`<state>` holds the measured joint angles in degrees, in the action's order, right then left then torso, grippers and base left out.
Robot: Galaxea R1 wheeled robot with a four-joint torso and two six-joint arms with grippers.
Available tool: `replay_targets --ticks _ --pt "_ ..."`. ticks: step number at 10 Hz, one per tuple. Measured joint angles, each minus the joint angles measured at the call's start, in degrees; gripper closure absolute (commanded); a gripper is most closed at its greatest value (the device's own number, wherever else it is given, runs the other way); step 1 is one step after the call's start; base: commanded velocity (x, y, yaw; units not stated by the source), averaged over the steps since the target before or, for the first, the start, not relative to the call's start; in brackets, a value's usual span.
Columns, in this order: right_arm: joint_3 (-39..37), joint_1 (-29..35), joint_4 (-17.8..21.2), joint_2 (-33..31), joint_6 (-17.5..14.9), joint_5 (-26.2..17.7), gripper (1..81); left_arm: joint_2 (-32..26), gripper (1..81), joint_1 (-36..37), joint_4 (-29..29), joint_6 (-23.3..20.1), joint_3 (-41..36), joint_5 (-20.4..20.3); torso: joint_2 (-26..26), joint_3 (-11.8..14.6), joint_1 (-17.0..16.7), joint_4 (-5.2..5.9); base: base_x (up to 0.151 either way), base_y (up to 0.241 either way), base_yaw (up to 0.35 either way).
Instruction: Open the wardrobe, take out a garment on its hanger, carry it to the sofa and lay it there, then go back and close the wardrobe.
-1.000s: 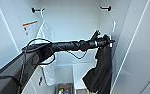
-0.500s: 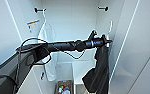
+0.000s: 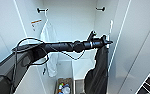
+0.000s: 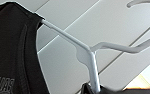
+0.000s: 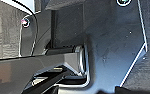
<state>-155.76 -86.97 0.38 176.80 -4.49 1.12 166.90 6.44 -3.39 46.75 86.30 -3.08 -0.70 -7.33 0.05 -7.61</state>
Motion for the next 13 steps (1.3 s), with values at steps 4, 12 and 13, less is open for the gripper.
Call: replay_targets --ticks 4,12,13 --pt "0.0 0.0 0.0 0.0 0.0 0.0 1.0 -0.6 81.1 -0.2 0.4 0.0 -0.4 0.0 0.0 0.0 0.0 0.0 -0.131 0.0 0.0" --pt "0.0 0.1 0.0 0.0 0.0 0.1 1.0 -4.7 81.1 -3.4 2.0 0.0 -4.2 -2.0 0.0 0.0 0.0 0.0 -0.132 0.0 0.0" --pt "0.0 0.1 0.0 0.0 0.0 0.1 1.0 -4.7 81.1 -4.0 2.1 0.0 -4.2 -1.9 0.0 0.0 0.0 0.0 -0.133 0.0 0.0"
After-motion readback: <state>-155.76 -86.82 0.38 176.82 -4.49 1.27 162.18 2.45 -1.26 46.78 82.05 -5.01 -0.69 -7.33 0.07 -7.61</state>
